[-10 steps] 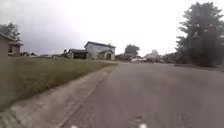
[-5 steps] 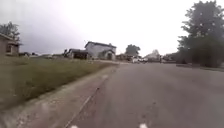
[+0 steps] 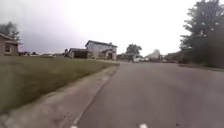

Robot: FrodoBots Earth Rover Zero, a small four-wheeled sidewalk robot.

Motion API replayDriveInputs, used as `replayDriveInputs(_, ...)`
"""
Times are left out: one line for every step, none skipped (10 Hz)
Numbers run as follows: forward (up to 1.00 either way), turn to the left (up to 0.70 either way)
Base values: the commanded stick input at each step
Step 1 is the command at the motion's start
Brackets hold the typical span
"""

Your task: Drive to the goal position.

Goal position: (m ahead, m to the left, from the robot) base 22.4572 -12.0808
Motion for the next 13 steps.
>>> replayDriveInputs(1.00,-0.29)
replayDriveInputs(1.00,-0.40)
replayDriveInputs(1.00,-0.39)
replayDriveInputs(1.00,-0.30)
replayDriveInputs(1.00,-0.17)
replayDriveInputs(1.00,-0.08)
replayDriveInputs(1.00,0.00)
replayDriveInputs(1.00,0.00)
replayDriveInputs(1.00,0.00)
replayDriveInputs(1.00,0.00)
replayDriveInputs(1.00,0.00)
replayDriveInputs(1.00,0.00)
replayDriveInputs(1.00,0.00)
